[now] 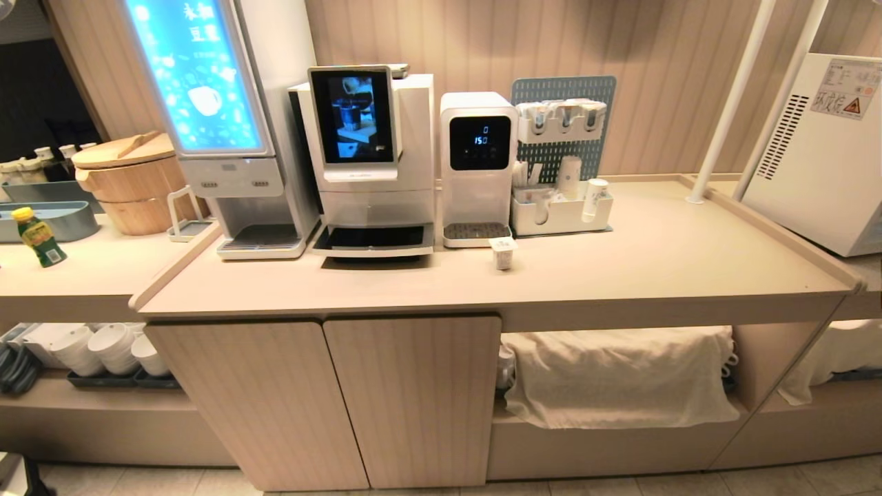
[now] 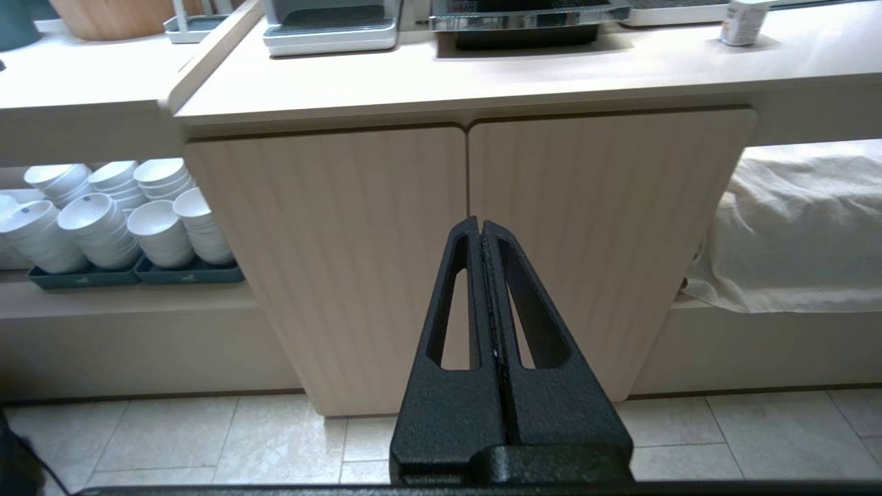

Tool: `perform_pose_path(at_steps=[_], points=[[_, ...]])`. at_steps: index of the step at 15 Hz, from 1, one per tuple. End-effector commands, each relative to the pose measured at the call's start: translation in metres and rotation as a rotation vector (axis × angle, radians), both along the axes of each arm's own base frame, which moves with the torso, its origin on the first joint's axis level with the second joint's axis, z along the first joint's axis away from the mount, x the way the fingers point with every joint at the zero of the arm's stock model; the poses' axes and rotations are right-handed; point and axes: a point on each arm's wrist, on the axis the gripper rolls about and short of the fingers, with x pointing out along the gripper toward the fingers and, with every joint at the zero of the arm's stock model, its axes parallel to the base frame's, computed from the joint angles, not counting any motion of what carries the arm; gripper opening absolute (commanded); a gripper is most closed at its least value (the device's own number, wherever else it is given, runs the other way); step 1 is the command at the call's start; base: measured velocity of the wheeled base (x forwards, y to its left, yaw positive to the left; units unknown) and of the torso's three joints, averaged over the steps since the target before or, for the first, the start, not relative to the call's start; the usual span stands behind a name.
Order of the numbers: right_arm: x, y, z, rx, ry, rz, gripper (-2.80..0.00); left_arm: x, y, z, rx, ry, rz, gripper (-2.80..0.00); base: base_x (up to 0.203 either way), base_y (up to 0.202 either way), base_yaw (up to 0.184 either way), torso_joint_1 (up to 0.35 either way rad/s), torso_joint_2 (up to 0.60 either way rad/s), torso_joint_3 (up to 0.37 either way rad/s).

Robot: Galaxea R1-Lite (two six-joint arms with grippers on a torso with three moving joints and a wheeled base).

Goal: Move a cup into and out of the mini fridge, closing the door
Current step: Put the yoghurt in the freezer

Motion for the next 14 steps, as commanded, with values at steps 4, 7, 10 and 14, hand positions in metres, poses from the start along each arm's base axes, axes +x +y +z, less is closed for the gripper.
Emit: perform_pose_path(at_steps=[4,7,10,14], points=[[0.0000,0.0000,0.0000,-0.001,0.000,0.001,-2.80,0.0000,0.0000,-0.0004,0.002,0.008,0.002,-2.80,0.000,0.105,0.004,0.002,0.00,0.004],[0.0001,0.0000,-0.0001,-0.003,-0.001,0.001,-2.80,0.0000,0.0000,-0.0004,0.002,0.008,0.003,-2.80,0.040,0.002,0.002,0.001,0.00,0.002],[0.0007,0.0000,-0.0005,-0.014,-0.010,0.003,-2.80,0.0000,0.0000,-0.0004,0.002,0.008,0.002,-2.80,0.192,0.001,0.001,0.002,0.01,0.004],[0.0007,0.0001,-0.0001,-0.037,-0.015,0.006,-2.80,0.0001,0.0000,-0.0006,0.004,0.008,0.000,-2.80,0.193,0.000,0.001,0.002,0.00,0.002]])
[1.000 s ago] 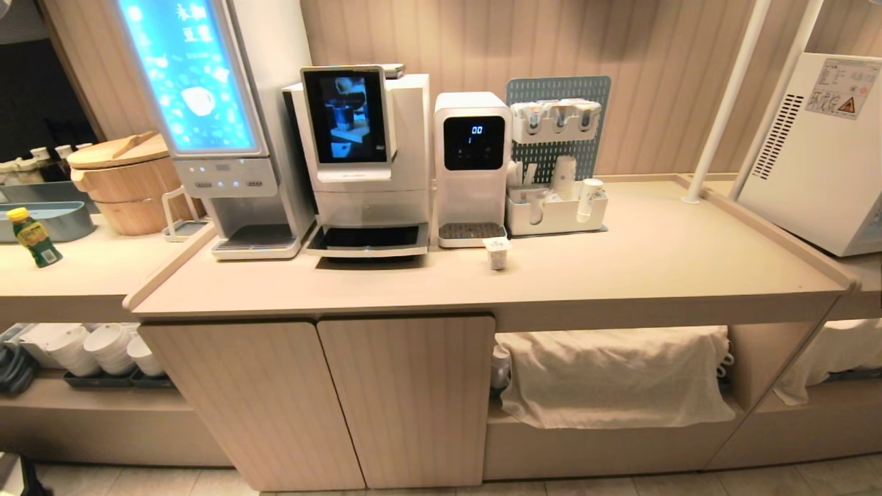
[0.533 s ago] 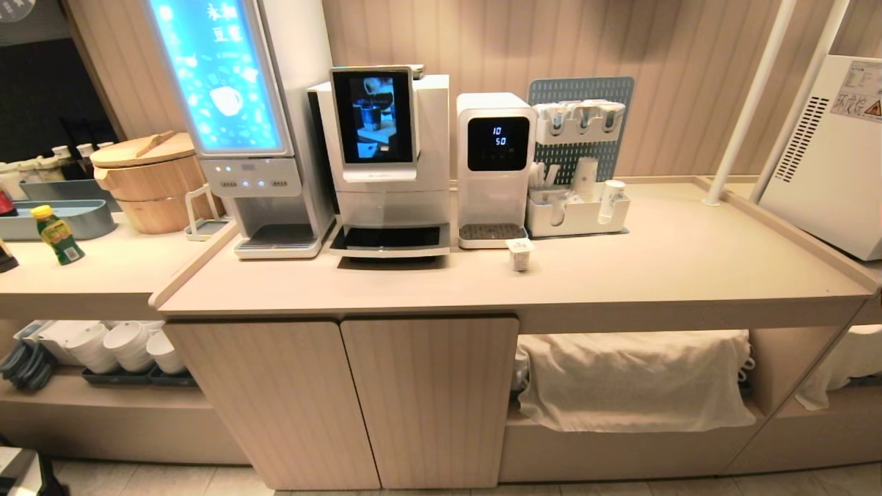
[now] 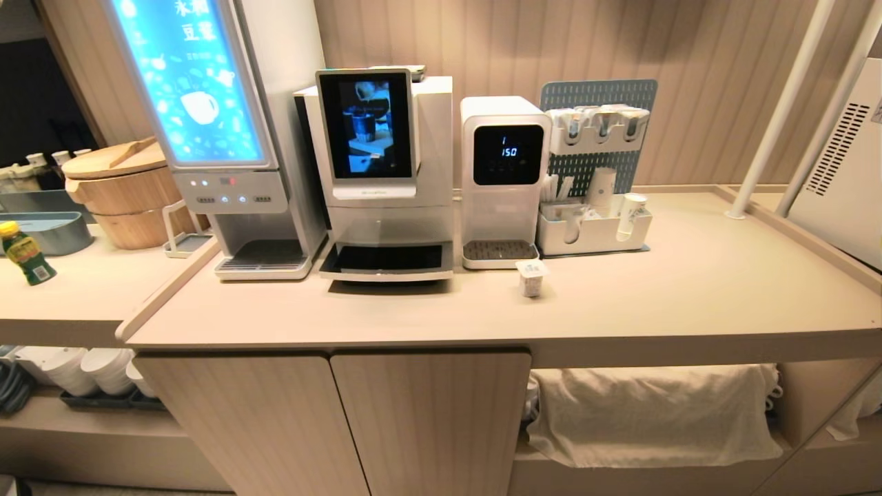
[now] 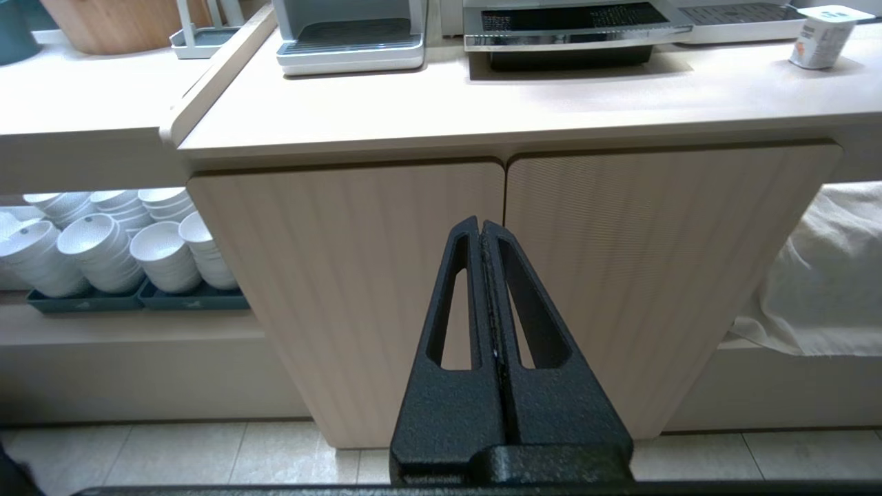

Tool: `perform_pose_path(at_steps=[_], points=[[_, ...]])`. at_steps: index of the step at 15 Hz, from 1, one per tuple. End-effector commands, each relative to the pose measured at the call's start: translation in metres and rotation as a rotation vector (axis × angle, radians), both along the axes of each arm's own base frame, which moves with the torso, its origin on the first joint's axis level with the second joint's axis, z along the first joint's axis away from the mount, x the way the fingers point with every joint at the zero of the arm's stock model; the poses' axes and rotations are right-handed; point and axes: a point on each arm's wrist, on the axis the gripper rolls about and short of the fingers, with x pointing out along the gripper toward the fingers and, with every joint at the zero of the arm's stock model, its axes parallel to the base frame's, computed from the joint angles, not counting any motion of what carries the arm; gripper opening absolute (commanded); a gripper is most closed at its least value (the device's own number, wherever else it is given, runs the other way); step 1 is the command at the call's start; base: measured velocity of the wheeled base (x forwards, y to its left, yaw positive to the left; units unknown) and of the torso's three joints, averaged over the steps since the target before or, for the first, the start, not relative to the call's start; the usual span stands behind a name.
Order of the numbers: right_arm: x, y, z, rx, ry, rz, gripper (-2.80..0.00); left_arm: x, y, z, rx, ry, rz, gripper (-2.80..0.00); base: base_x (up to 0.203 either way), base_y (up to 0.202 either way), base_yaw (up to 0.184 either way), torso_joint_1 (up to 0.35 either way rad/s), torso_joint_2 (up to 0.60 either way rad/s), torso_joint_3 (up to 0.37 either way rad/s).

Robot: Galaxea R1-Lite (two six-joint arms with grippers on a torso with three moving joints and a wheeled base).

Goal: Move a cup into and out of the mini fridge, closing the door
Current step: Put the yoghurt in the freezer

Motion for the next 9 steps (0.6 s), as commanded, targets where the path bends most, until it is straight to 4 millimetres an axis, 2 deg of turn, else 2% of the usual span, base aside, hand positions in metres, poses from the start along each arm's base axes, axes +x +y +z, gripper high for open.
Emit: perform_pose_path(at_steps=[1,3,7,8,9], points=[[0.000,0.000,0.000,-0.003,0.001,0.002,-2.80,0.000,0.000,0.000,0.000,0.002,0.000,-2.80,0.192,0.000,0.001,0.009,0.00,0.002],[0.000,0.000,0.000,-0.034,0.000,0.007,-2.80,0.000,0.000,0.000,-0.001,0.002,0.001,-2.80,0.193,0.000,-0.001,0.003,0.00,0.000],[0.000,0.000,0.001,0.023,-0.006,-0.004,-2.80,0.000,0.000,0.000,0.003,0.001,-0.005,-2.80,0.181,0.000,0.002,0.004,0.00,0.002],[-0.003,0.000,0.010,0.024,-0.033,-0.013,-2.80,0.000,0.000,0.000,0.005,0.000,-0.006,-2.80,0.067,0.000,-0.002,0.011,0.02,0.002],[-0.008,-0.001,0.029,0.027,-0.069,-0.022,-2.80,0.000,0.000,0.000,0.005,0.001,-0.006,-2.80,0.000,0.000,0.000,0.000,0.00,0.000]])
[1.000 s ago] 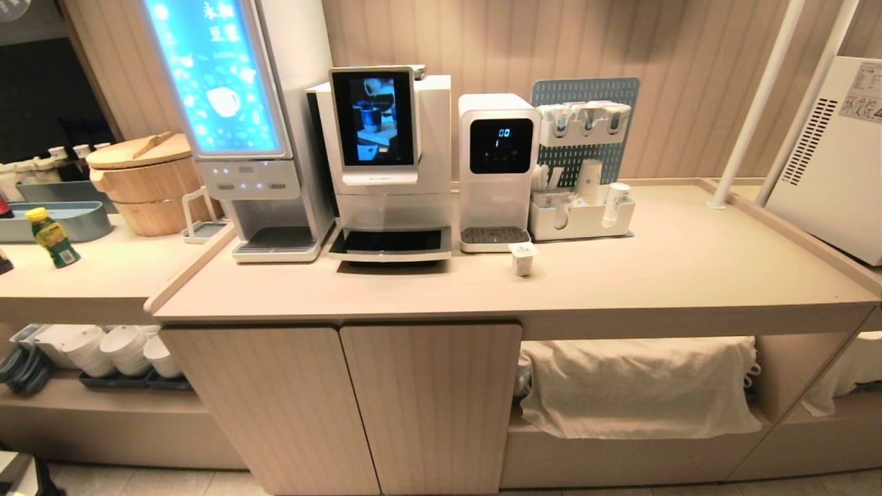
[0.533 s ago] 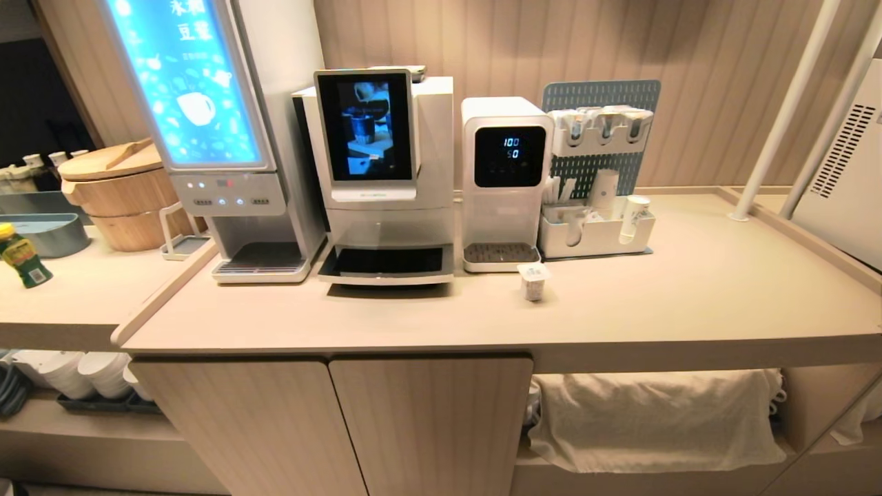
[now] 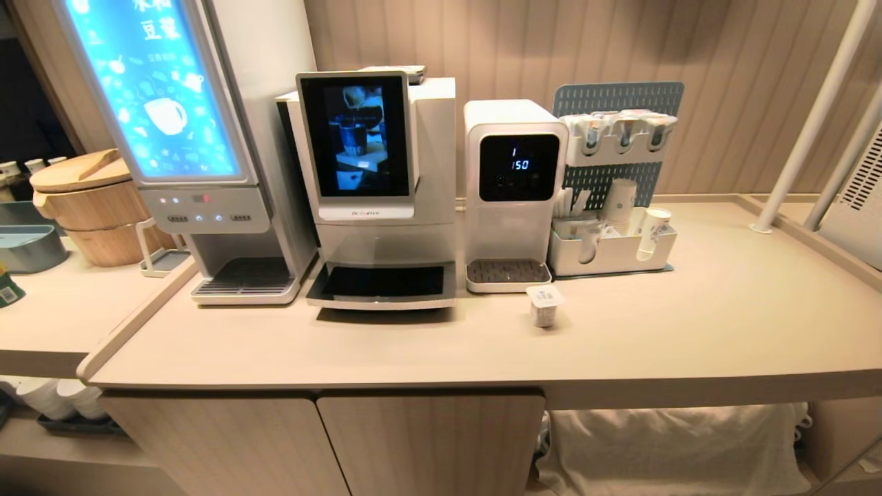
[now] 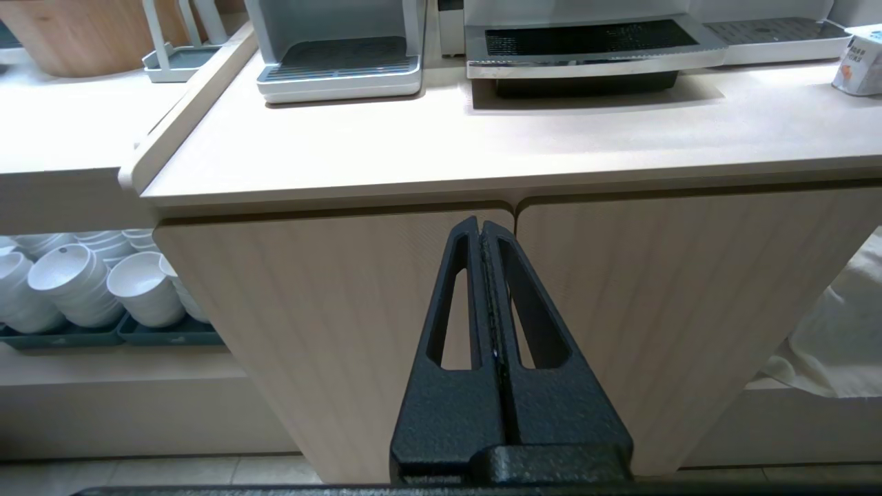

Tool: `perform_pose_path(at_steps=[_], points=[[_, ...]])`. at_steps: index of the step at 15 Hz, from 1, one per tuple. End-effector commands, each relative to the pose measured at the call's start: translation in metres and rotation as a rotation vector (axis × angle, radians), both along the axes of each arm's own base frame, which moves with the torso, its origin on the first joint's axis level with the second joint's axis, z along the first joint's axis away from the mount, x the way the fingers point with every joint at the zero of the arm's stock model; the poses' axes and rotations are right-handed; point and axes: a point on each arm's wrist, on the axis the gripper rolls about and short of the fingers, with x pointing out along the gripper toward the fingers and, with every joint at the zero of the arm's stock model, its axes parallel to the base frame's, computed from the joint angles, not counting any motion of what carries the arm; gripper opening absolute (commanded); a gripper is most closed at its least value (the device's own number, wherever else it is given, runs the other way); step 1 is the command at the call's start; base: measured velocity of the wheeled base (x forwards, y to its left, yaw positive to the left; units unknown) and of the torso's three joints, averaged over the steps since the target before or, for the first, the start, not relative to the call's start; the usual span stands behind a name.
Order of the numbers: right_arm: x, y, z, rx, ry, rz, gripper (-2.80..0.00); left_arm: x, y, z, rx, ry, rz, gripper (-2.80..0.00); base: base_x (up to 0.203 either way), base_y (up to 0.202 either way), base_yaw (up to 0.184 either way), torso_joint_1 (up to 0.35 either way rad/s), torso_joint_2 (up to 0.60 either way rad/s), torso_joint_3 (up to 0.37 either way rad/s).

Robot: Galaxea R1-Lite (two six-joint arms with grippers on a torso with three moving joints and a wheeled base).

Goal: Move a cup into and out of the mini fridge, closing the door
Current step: Put the yoghurt in the freezer

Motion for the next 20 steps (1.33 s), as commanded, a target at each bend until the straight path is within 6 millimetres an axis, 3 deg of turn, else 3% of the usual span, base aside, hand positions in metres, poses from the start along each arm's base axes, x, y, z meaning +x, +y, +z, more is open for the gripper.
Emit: perform_pose_path(at_steps=[1,3,4,5,6,8,9,11,12,14,17,20], points=[[-0.011,0.000,0.040,0.003,-0.072,-0.006,-2.80,0.000,0.000,0.000,0.000,0.002,0.000,-2.80,0.000,0.000,0.000,0.000,0.00,0.000],[-0.032,0.000,0.126,0.010,-0.187,0.001,-2.80,0.000,0.000,0.000,0.002,0.001,-0.001,-2.80,0.000,0.000,0.000,0.000,0.00,0.000],[-0.029,0.000,0.169,0.021,-0.198,0.007,-2.80,0.000,0.000,0.000,0.002,0.001,-0.002,-2.80,0.000,0.000,0.000,0.000,0.00,0.000],[-0.008,0.000,0.201,0.032,-0.140,0.012,-2.80,0.000,0.000,0.000,0.002,0.000,-0.003,-2.80,0.000,0.000,0.000,0.000,0.00,0.000],[0.030,0.000,0.227,0.040,-0.035,0.023,-2.80,0.000,0.000,0.000,0.002,-0.002,-0.003,-2.80,0.000,0.000,0.000,0.000,0.00,0.000],[0.113,0.003,0.250,0.046,0.177,0.114,-2.80,0.000,0.000,0.000,0.000,0.000,-0.003,-2.80,0.000,0.000,0.000,0.000,0.00,0.000],[0.153,0.003,0.249,0.060,0.280,0.216,-2.80,0.000,0.000,0.000,0.000,0.000,-0.003,-2.80,0.000,0.000,0.000,0.000,0.00,0.000],[0.227,-0.009,0.227,0.176,0.464,0.565,-2.80,0.000,0.000,0.000,0.000,0.000,-0.003,-2.80,0.000,0.000,0.000,0.000,0.00,0.000],[0.260,-0.020,0.208,0.245,0.532,0.688,-2.80,0.000,0.000,0.000,0.000,0.000,-0.003,-2.80,0.000,0.000,0.000,0.000,0.00,0.000],[0.322,-0.045,0.150,0.361,0.652,0.820,-2.80,0.000,0.000,0.000,0.000,0.000,-0.003,-2.80,0.000,0.000,0.000,0.000,0.00,0.000],[0.369,-0.070,0.072,0.336,0.728,0.862,-2.80,0.000,0.000,0.000,-0.004,0.000,-0.002,-2.80,0.000,0.000,0.000,0.000,0.00,0.000],[0.384,-0.066,0.033,0.096,0.649,0.738,-2.80,0.000,0.000,0.000,-0.006,-0.001,-0.001,-2.80,0.000,0.000,0.000,0.000,0.00,0.000]])
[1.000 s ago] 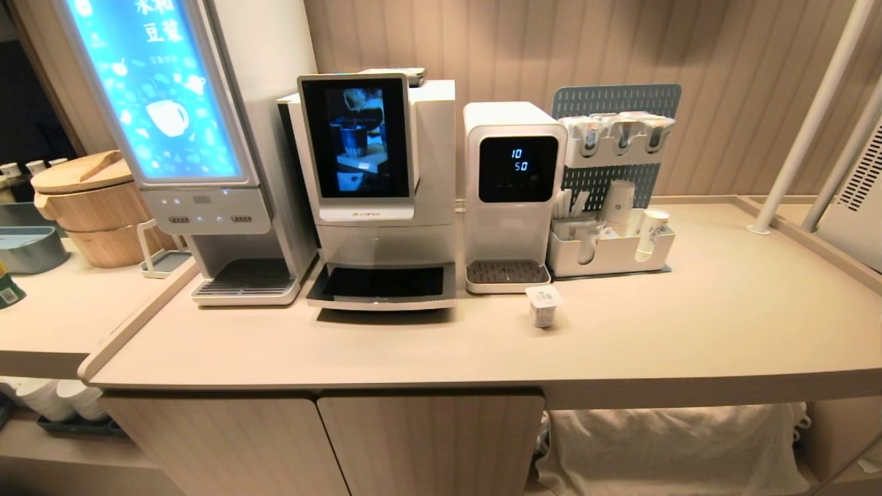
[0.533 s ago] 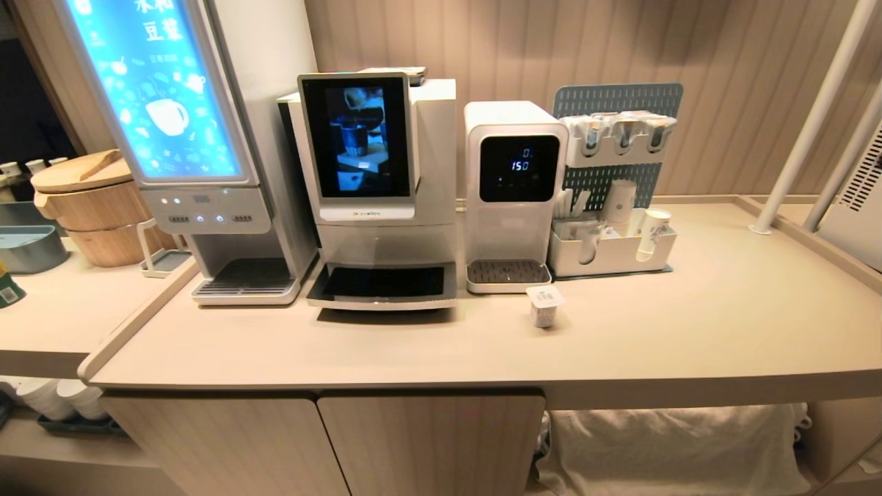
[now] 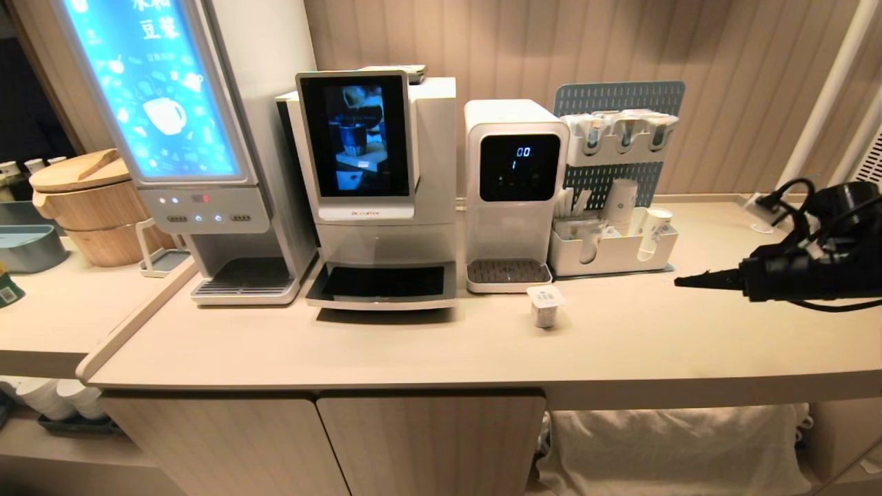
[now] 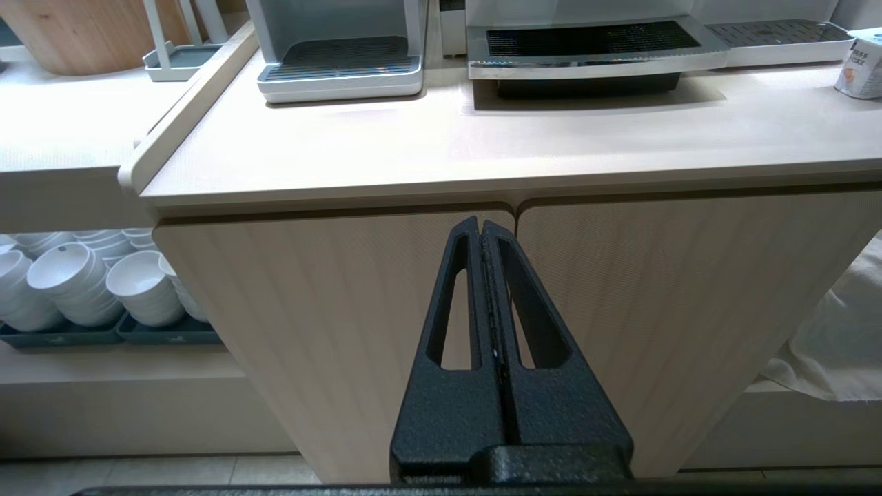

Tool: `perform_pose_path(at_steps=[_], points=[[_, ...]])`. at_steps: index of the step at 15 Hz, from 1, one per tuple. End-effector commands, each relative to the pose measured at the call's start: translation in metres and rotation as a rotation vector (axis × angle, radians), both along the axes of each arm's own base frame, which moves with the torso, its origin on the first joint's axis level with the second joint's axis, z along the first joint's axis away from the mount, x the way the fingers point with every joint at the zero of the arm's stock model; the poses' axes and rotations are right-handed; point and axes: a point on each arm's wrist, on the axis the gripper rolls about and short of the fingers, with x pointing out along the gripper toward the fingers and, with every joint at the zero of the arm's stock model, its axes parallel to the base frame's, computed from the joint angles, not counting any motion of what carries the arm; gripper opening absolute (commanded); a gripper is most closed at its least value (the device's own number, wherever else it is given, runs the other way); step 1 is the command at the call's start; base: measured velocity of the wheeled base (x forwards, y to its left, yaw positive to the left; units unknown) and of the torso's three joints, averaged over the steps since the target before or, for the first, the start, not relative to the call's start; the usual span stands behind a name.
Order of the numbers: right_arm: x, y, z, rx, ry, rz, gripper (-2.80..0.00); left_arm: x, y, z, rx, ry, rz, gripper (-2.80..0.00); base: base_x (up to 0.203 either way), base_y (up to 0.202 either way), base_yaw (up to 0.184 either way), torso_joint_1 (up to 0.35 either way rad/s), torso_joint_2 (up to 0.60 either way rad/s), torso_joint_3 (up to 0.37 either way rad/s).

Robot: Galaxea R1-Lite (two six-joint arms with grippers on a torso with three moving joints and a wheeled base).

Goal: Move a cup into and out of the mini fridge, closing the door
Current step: Put the yoghurt in the freezer

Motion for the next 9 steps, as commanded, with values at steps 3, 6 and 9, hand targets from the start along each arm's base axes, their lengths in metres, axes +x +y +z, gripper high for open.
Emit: perform_pose_path(at_steps=[3,6,9], points=[[0.000,0.028,-0.052,-0.172,-0.149,-0.048,-2.80,0.000,0.000,-0.001,-0.015,0.006,0.004,-2.80,0.000,0.000,0.000,0.000,0.00,0.000],[0.010,0.052,-0.079,-0.235,-0.208,-0.066,-2.80,0.000,0.000,-0.001,-0.017,0.005,0.005,-2.80,0.000,0.000,0.000,0.000,0.00,0.000],[0.010,0.069,-0.096,-0.240,-0.203,-0.029,-2.80,0.000,0.000,-0.001,-0.019,0.004,0.005,-2.80,0.000,0.000,0.000,0.000,0.00,0.000]])
